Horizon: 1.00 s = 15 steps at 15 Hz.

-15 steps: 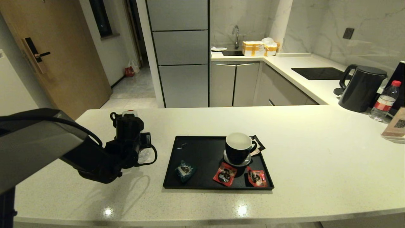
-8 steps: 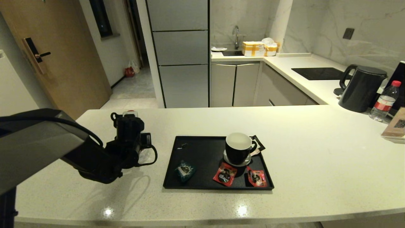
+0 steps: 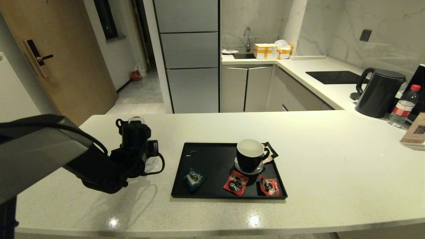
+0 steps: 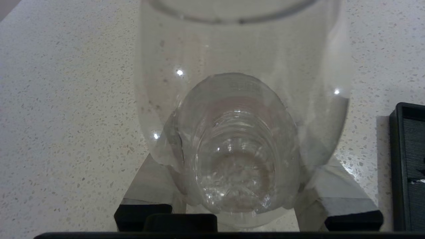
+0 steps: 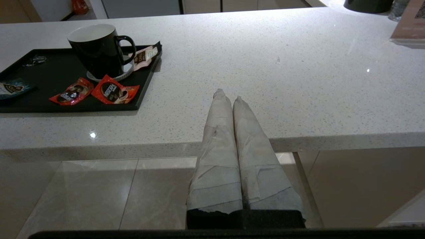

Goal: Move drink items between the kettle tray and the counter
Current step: Place it on the left

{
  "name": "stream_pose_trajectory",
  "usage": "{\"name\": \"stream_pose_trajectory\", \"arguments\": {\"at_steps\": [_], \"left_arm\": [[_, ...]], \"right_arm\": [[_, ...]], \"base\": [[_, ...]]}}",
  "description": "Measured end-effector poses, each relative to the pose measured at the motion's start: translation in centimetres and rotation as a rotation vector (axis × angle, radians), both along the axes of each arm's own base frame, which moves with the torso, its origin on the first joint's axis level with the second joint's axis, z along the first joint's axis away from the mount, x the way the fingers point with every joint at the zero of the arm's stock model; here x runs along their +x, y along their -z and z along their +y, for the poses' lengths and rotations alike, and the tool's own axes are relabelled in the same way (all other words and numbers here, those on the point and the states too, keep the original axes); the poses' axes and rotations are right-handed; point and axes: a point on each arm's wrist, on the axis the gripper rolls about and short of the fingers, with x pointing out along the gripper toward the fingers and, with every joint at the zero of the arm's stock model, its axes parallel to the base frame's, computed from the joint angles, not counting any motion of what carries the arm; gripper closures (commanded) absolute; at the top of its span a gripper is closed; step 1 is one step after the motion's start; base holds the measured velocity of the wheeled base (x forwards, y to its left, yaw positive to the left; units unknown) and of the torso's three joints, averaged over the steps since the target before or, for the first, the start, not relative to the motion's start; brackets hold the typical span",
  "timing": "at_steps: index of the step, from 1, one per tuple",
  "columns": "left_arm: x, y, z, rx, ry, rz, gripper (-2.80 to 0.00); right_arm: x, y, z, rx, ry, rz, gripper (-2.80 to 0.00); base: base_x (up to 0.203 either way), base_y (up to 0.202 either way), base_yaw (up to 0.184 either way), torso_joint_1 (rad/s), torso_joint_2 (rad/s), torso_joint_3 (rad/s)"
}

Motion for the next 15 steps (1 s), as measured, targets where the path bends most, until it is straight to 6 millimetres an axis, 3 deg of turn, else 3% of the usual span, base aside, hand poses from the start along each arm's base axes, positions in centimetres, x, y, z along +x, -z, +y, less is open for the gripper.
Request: {"name": "stream_pose_trajectory", "arguments": {"at_steps": [1, 2, 8, 15], "left_arm": [[0.0, 0.0, 0.0, 0.000, 0.000, 0.000, 0.00], [0.0, 0.0, 0.0, 0.003, 0.001, 0.002, -2.80], [0.1, 0.2, -0.1, 0.008, 0.000, 0.007, -2.80], [-1.5, -1.8, 0.0, -0.005, 0.007, -0.045, -2.80]], "right_arm": [[0.0, 0.0, 0.0, 0.000, 0.000, 0.000, 0.00], [0.0, 0.0, 0.0, 0.000, 0.000, 0.000, 0.00], [0.0, 0.0, 0.0, 0.000, 0.000, 0.000, 0.00], [0.0, 0.0, 0.0, 0.000, 0.000, 0.000, 0.00]], "base": [[0.000, 0.000, 0.000, 0.000, 0.00, 0.000], [0.000, 0.000, 0.000, 0.000, 0.00, 0.000], [0.000, 0.000, 0.000, 0.000, 0.00, 0.000], [0.000, 0.000, 0.000, 0.000, 0.00, 0.000]]}}
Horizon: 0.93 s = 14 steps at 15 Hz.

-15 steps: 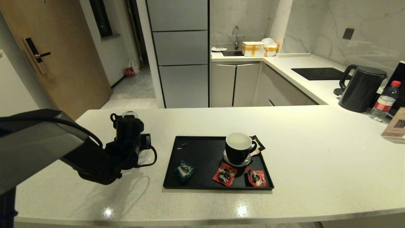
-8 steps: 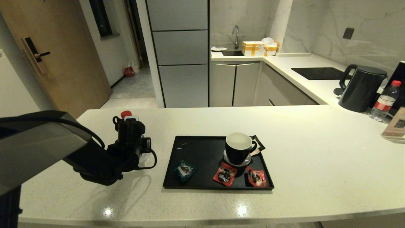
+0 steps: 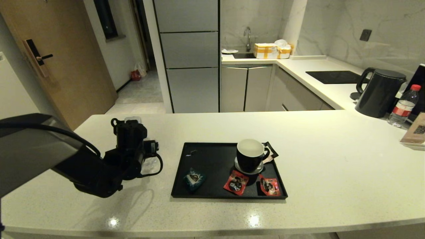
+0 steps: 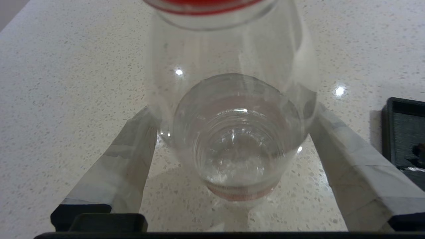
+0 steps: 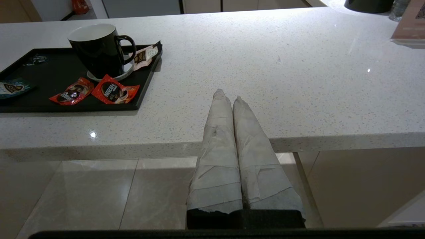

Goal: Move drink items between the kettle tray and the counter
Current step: Place it on the left, then pick up the tea bag

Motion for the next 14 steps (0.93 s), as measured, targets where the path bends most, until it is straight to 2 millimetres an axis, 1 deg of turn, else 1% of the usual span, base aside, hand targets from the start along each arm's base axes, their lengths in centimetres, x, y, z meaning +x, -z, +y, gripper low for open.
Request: {"name": "stream_pose_trajectory", "arguments": {"at_steps": [2, 5, 8, 11, 12, 14], "left_arm": [[-1.2, -0.4, 0.2, 0.000, 0.008, 0.009, -2.80], [-4.3, -2.1, 0.8, -0.005, 0.023, 0.000, -2.80], [-6.3, -3.6, 1.1, -0.009, 0.037, -0.008, -2.80], [-9.2, -6.3, 1.4, -0.020, 0.058, -0.047, -2.80], [-10.2, -7.0, 1.5, -0.022, 0.066, -0.053, 0.00], [-11.4, -7.8, 1.5, -0.025, 0.085, -0.053, 0.00]], "right_arm": [[0.0, 0.0, 0.0, 0.000, 0.000, 0.000, 0.00], [0.0, 0.0, 0.0, 0.000, 0.000, 0.000, 0.00], [0.0, 0.0, 0.0, 0.000, 0.000, 0.000, 0.00], [0.0, 0.0, 0.0, 0.000, 0.000, 0.000, 0.00], [0.0, 0.0, 0.0, 0.000, 0.000, 0.000, 0.00], [0.0, 0.0, 0.0, 0.000, 0.000, 0.000, 0.00]], "base": [[0.000, 0.000, 0.000, 0.000, 0.00, 0.000], [0.000, 0.000, 0.000, 0.000, 0.00, 0.000], [0.000, 0.000, 0.000, 0.000, 0.00, 0.000], [0.000, 0.000, 0.000, 0.000, 0.00, 0.000], [0.000, 0.000, 0.000, 0.000, 0.00, 0.000], [0.000, 0.000, 0.000, 0.000, 0.00, 0.000]]}}
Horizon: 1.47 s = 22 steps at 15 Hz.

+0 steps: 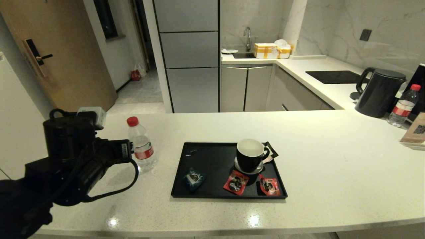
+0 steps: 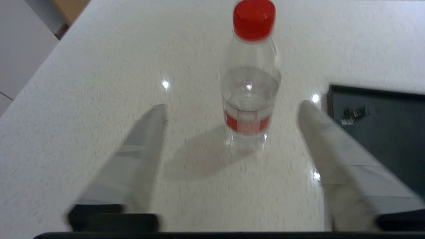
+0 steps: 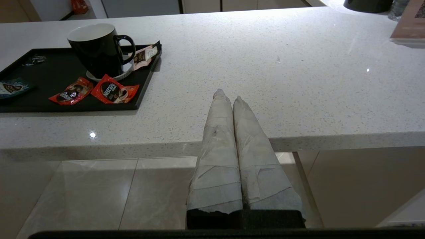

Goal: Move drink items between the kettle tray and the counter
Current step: Pick up the tea bag

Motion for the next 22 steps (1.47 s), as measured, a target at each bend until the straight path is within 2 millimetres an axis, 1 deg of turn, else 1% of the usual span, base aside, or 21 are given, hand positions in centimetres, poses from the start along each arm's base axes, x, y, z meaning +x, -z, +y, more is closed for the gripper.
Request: {"name": "stream_pose_trajectory", "arguments": {"at_steps": [2, 5, 7, 8, 9, 10, 11, 12, 14, 15, 16, 17, 18, 20, 22], "left_arm": [[-2.1, -1.2, 0.1, 0.005, 0.031, 0.025, 0.00], [-7.0, -4.0, 1.2, -0.007, 0.074, 0.015, 0.00], [-10.5, -7.1, 2.9, -0.027, 0.058, -0.014, 0.00], [-12.7, -8.9, 3.9, -0.042, 0.052, -0.026, 0.00], [-14.9, -10.1, 5.0, -0.051, 0.066, -0.011, 0.00], [-16.9, -10.5, 5.7, -0.059, 0.105, 0.036, 0.00], [-18.3, -10.2, 6.1, -0.064, 0.164, 0.109, 0.00], [-19.0, -9.6, 6.1, -0.072, 0.243, 0.198, 0.00], [-19.1, -8.7, 5.8, -0.108, 0.392, 0.345, 0.00], [-18.8, -8.6, 5.5, -0.125, 0.461, 0.379, 0.00], [-18.1, -8.7, 5.1, -0.134, 0.514, 0.391, -2.80], [-16.9, -8.7, 4.6, -0.137, 0.560, 0.417, -2.80], [-15.2, -8.4, 3.8, -0.138, 0.602, 0.459, -2.80], [-10.8, -7.5, 1.7, -0.135, 0.665, 0.555, -2.80], [-6.4, -5.8, -0.8, -0.134, 0.687, 0.664, -2.80]], "right_arm": [[0.0, 0.0, 0.0, 0.000, 0.000, 0.000, 0.00], [0.0, 0.0, 0.0, 0.000, 0.000, 0.000, 0.00], [0.0, 0.0, 0.0, 0.000, 0.000, 0.000, 0.00], [0.0, 0.0, 0.0, 0.000, 0.000, 0.000, 0.00], [0.0, 0.0, 0.0, 0.000, 0.000, 0.000, 0.00], [0.0, 0.0, 0.0, 0.000, 0.000, 0.000, 0.00], [0.0, 0.0, 0.0, 0.000, 0.000, 0.000, 0.00], [0.0, 0.0, 0.0, 0.000, 0.000, 0.000, 0.00], [0.0, 0.0, 0.0, 0.000, 0.000, 0.000, 0.00], [0.0, 0.0, 0.0, 0.001, 0.000, 0.000, 0.00], [0.0, 0.0, 0.0, 0.000, 0.000, 0.000, 0.00], [0.0, 0.0, 0.0, 0.000, 0.000, 0.000, 0.00], [0.0, 0.0, 0.0, 0.000, 0.000, 0.000, 0.00], [0.0, 0.0, 0.0, 0.000, 0.000, 0.000, 0.00], [0.0, 0.0, 0.0, 0.000, 0.000, 0.000, 0.00]], "base": [[0.000, 0.000, 0.000, 0.000, 0.00, 0.000], [0.000, 0.000, 0.000, 0.000, 0.00, 0.000], [0.000, 0.000, 0.000, 0.000, 0.00, 0.000], [0.000, 0.000, 0.000, 0.000, 0.00, 0.000], [0.000, 0.000, 0.000, 0.000, 0.00, 0.000], [0.000, 0.000, 0.000, 0.000, 0.00, 0.000], [0.000, 0.000, 0.000, 0.000, 0.00, 0.000], [0.000, 0.000, 0.000, 0.000, 0.00, 0.000], [0.000, 0.000, 0.000, 0.000, 0.00, 0.000], [0.000, 0.000, 0.000, 0.000, 0.00, 0.000], [0.000, 0.000, 0.000, 0.000, 0.00, 0.000], [0.000, 0.000, 0.000, 0.000, 0.00, 0.000], [0.000, 0.000, 0.000, 0.000, 0.00, 0.000], [0.000, 0.000, 0.000, 0.000, 0.00, 0.000], [0.000, 0.000, 0.000, 0.000, 0.00, 0.000]]}}
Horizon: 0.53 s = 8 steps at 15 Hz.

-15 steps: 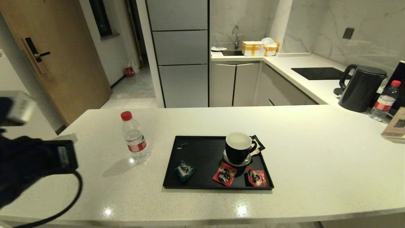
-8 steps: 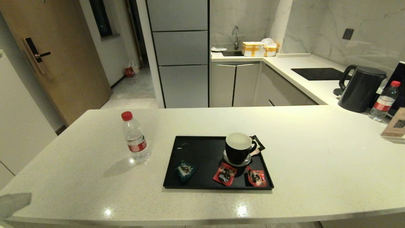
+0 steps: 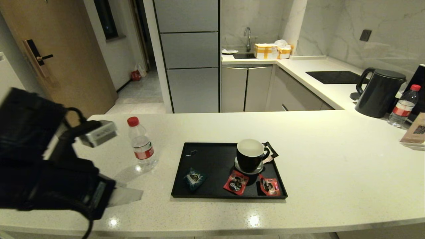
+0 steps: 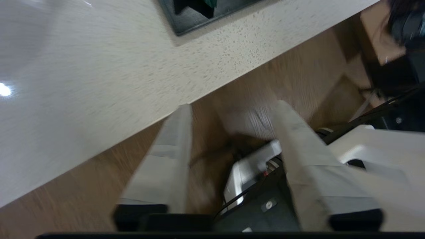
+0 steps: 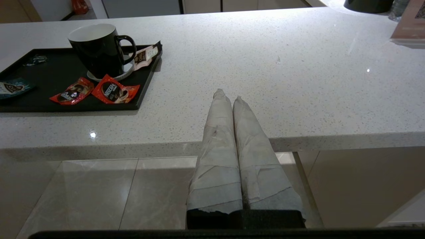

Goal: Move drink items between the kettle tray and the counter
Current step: Pick up the tea bag

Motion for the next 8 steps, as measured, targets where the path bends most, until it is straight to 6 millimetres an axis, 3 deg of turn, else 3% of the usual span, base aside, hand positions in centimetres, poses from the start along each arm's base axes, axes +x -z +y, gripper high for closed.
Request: {"name": "stream_pose_trajectory", "arguments": {"at_steps": [3, 8], "left_arm": [[5.7, 3.0, -4.8, 0.040, -0.056, 0.133, -2.80], [9.7, 5.5, -9.2, 0.028, -0.212, 0.217, -2.80]], "right_arm": [[0.0, 0.0, 0.0, 0.000, 0.000, 0.000, 0.00], [0.0, 0.0, 0.0, 0.000, 0.000, 0.000, 0.00]], "base": [[0.000, 0.000, 0.000, 0.000, 0.00, 0.000], [0.000, 0.000, 0.000, 0.000, 0.00, 0.000]]}}
